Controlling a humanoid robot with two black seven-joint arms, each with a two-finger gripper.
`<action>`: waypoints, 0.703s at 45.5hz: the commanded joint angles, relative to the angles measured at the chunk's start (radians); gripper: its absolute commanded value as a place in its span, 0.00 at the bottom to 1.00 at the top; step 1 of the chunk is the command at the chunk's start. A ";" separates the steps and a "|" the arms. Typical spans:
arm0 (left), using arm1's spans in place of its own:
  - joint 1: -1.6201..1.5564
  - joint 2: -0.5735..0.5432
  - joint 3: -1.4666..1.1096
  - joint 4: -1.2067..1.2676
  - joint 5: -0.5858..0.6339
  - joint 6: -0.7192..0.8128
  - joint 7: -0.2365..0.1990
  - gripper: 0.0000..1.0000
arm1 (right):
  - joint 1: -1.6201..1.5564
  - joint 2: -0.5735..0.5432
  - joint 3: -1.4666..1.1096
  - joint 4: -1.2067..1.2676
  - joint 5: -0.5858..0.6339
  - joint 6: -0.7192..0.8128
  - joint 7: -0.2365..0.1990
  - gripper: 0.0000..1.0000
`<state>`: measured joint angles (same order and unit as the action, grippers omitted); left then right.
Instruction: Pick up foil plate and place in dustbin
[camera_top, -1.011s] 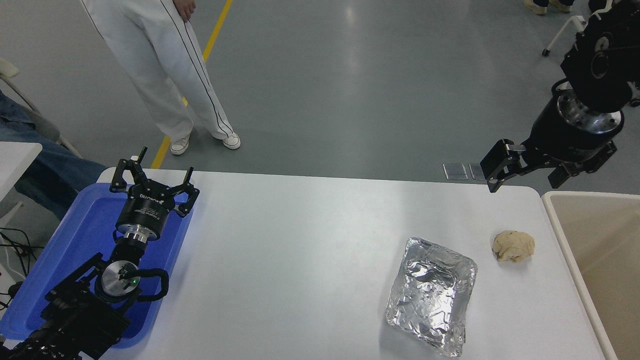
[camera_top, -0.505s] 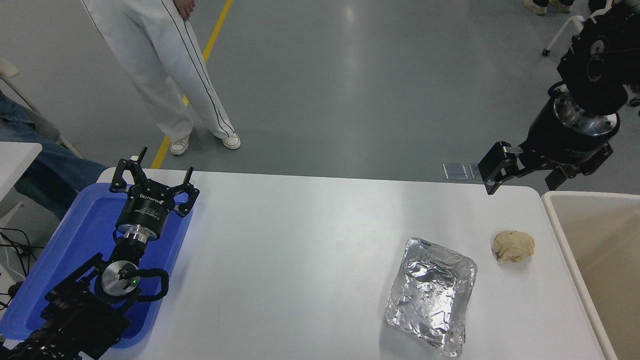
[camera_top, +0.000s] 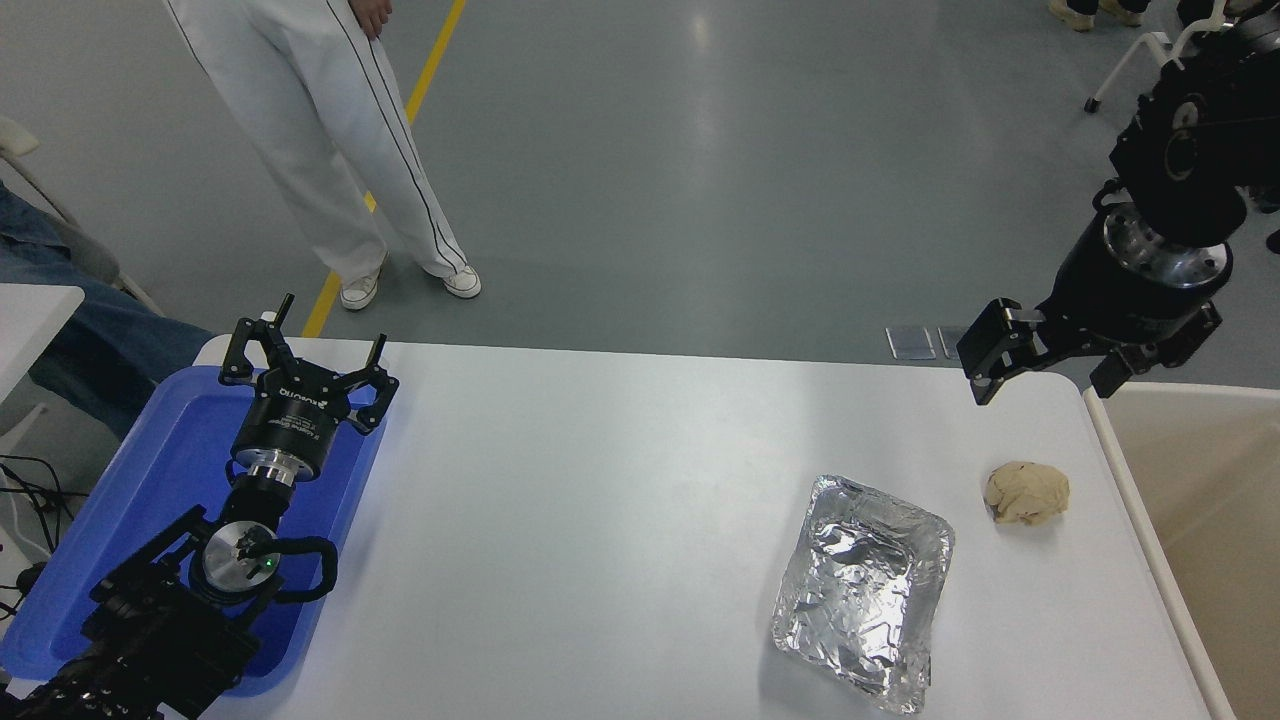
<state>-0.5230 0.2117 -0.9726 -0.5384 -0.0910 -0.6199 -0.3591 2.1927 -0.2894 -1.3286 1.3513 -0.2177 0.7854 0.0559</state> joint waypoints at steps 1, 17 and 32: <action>0.000 0.000 0.000 0.000 0.000 0.000 0.000 1.00 | -0.085 -0.020 0.006 -0.001 0.073 0.000 -0.001 0.98; 0.000 0.000 0.000 0.000 0.000 0.000 0.000 1.00 | -0.228 -0.059 0.000 -0.001 0.244 -0.158 -0.002 0.97; 0.000 0.000 0.000 0.000 -0.001 0.000 0.000 1.00 | -0.433 -0.079 0.057 -0.003 0.215 -0.520 -0.001 1.00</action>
<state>-0.5232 0.2117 -0.9726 -0.5384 -0.0905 -0.6198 -0.3591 1.8938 -0.3577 -1.3167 1.3495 -0.0063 0.4681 0.0551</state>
